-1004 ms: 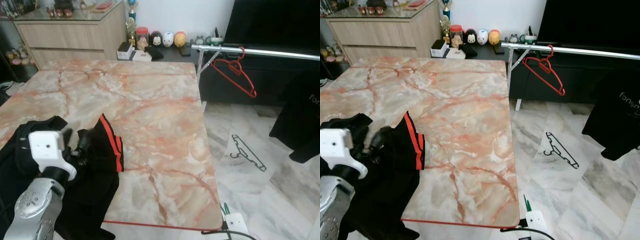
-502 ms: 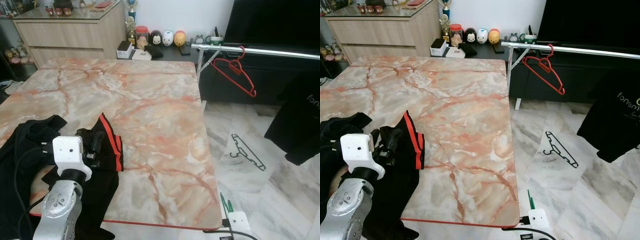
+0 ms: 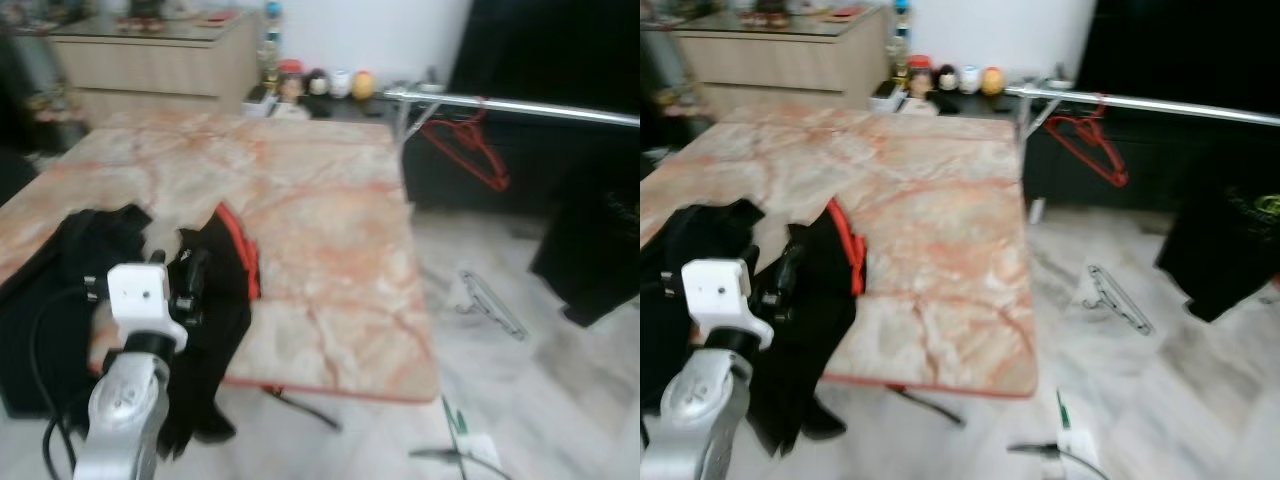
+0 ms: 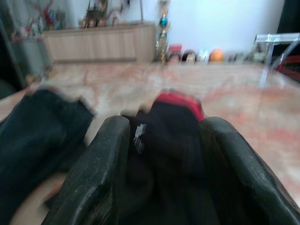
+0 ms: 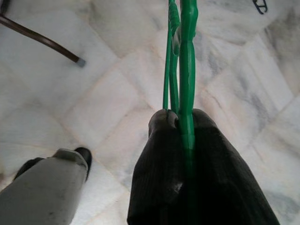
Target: Hang hanger
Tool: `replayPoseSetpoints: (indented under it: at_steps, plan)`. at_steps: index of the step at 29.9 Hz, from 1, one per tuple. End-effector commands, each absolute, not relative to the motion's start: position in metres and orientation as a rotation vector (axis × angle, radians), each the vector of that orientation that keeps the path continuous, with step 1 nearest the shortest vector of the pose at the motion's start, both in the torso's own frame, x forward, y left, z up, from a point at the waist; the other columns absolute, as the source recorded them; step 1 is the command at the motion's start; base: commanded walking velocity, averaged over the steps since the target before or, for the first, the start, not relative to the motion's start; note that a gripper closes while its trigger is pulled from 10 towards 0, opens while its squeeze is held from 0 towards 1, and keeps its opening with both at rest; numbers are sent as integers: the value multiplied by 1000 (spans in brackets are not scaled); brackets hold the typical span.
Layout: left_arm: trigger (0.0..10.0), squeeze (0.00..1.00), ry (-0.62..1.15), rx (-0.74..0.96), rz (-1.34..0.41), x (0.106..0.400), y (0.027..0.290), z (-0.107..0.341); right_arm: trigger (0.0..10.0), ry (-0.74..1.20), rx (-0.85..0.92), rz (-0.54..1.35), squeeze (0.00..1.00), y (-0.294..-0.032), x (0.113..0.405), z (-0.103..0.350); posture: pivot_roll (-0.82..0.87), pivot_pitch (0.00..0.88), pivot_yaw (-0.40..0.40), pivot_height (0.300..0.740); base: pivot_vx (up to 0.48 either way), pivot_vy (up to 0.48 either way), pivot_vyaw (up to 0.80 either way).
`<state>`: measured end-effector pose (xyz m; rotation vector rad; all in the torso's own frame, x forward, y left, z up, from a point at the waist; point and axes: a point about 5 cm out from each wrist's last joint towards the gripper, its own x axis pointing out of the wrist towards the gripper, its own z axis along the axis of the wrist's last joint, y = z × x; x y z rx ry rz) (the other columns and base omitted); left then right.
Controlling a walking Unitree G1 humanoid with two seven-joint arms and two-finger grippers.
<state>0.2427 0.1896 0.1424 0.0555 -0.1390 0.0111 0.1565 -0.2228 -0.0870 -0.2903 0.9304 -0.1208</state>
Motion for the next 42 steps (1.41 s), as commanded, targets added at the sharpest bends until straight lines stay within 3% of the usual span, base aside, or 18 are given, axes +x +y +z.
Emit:
replayPoseSetpoints:
  at_steps: [1,42]
  plan:
    - [10000,0,-178,69,-7,246,187,151,10000,920,-283,-117,0,-219,158,-87,39,0,-25,736,0,0,0]
    - [10000,0,-193,72,11,247,193,153,10000,911,-281,-126,0,-220,162,-85,49,0,-24,736,-6,0,0]
